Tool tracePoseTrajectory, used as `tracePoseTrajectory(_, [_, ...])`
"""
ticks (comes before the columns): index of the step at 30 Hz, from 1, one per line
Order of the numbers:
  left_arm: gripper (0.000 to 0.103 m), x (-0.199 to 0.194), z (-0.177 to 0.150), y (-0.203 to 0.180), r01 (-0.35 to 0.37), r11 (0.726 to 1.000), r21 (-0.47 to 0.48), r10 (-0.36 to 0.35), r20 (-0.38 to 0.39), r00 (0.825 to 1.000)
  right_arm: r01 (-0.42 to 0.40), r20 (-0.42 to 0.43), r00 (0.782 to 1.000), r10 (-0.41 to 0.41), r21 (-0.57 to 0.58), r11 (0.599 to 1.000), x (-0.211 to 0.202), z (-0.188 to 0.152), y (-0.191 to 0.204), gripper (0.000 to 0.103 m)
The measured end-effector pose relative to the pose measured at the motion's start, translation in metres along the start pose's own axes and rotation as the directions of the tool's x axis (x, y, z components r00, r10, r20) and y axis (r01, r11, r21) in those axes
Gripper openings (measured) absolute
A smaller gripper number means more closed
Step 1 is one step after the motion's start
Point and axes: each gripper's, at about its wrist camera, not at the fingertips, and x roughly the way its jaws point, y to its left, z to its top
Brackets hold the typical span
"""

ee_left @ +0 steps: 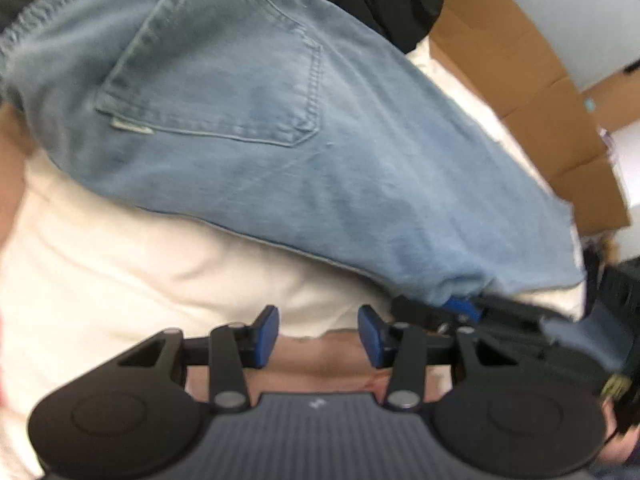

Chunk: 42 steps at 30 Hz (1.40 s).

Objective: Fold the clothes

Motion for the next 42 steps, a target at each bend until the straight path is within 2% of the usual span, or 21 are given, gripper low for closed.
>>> tracePoseTrajectory(5, [0.051, 0.006, -0.002, 0.002, 0.075, 0.996, -0.038, -0.075, 0.010, 0.997, -0.014, -0.035, 0.999, 0.016, 0.049, 0.999, 0.005, -0.015, -0.004, 0.017])
tracePoseTrajectory(6, [0.051, 0.008, -0.003, 0.002, 0.089, 0.995, -0.043, -0.089, 0.006, 0.996, -0.023, -0.051, 0.998, 0.025, 0.038, 0.999, 0.005, -0.017, -0.004, 0.009])
tracePoseTrajectory(9, [0.051, 0.017, -0.007, -0.001, 0.119, 0.992, -0.046, -0.119, -0.007, 0.993, -0.004, -0.062, 0.998, 0.007, 0.041, 0.999, -0.003, -0.024, -0.008, 0.009])
tracePoseTrajectory(14, [0.053, 0.034, -0.012, -0.009, 0.179, 0.983, -0.051, -0.180, -0.021, 0.983, 0.069, -0.037, 0.997, -0.063, 0.191, 0.979, -0.031, -0.033, -0.043, 0.014])
tracePoseTrajectory(16, [0.054, 0.040, -0.014, -0.013, 0.205, 0.978, -0.047, -0.206, -0.016, 0.978, 0.090, -0.003, 0.996, -0.092, 0.261, 0.961, -0.044, -0.036, -0.059, 0.033])
tracePoseTrajectory(18, [0.055, 0.046, -0.013, -0.017, 0.216, 0.975, -0.046, -0.216, 0.002, 0.976, 0.094, 0.039, 0.993, -0.115, 0.347, 0.933, -0.057, -0.039, -0.079, 0.036])
tracePoseTrajectory(20, [0.055, 0.051, -0.012, -0.018, 0.222, 0.974, -0.046, -0.222, 0.016, 0.975, 0.105, 0.062, 0.987, -0.145, 0.428, 0.898, -0.064, -0.040, -0.099, 0.045])
tracePoseTrajectory(23, [0.055, 0.061, -0.011, -0.018, 0.230, 0.971, -0.056, -0.229, 0.024, 0.973, 0.098, 0.097, 0.980, -0.175, 0.532, 0.841, -0.069, -0.042, -0.128, 0.045])
tracePoseTrajectory(25, [0.049, 0.068, -0.011, -0.018, 0.234, 0.970, -0.071, -0.233, 0.022, 0.972, 0.064, 0.134, 0.976, -0.171, 0.574, 0.816, -0.069, -0.045, -0.142, 0.043])
tracePoseTrajectory(26, [0.032, 0.071, -0.012, -0.018, 0.235, 0.968, -0.082, -0.235, 0.019, 0.972, 0.066, 0.138, 0.974, -0.180, 0.584, 0.809, -0.068, -0.046, -0.147, 0.040])
tracePoseTrajectory(27, [0.025, 0.071, -0.013, -0.018, 0.233, 0.968, -0.091, -0.232, 0.015, 0.972, 0.070, 0.142, 0.972, -0.189, 0.592, 0.803, -0.067, -0.046, -0.151, 0.028])
tracePoseTrajectory(32, [0.022, 0.065, -0.018, -0.014, 0.193, 0.977, -0.091, -0.196, -0.024, 0.980, 0.114, 0.108, 0.970, -0.216, 0.585, 0.803, -0.070, -0.043, -0.148, 0.027])
tracePoseTrajectory(35, [0.027, 0.058, -0.019, -0.017, 0.138, 0.989, -0.047, -0.142, -0.079, 0.987, 0.158, 0.070, 0.967, -0.243, 0.581, 0.798, -0.077, -0.040, -0.141, 0.029])
tracePoseTrajectory(37, [0.026, 0.044, -0.018, -0.020, 0.107, 0.994, -0.010, -0.108, -0.094, 0.990, 0.186, 0.051, 0.963, -0.263, 0.577, 0.795, -0.083, -0.037, -0.137, 0.030])
tracePoseTrajectory(39, [0.033, 0.023, -0.014, -0.018, 0.073, 0.997, 0.011, -0.071, -0.079, 0.994, 0.201, 0.051, 0.959, -0.277, 0.564, 0.801, -0.093, -0.036, -0.134, 0.030])
tracePoseTrajectory(42, [0.036, -0.007, -0.002, -0.007, 0.029, 0.999, 0.014, -0.029, -0.031, 0.999, 0.231, 0.063, 0.950, -0.306, 0.516, 0.825, -0.106, -0.029, -0.130, 0.031])
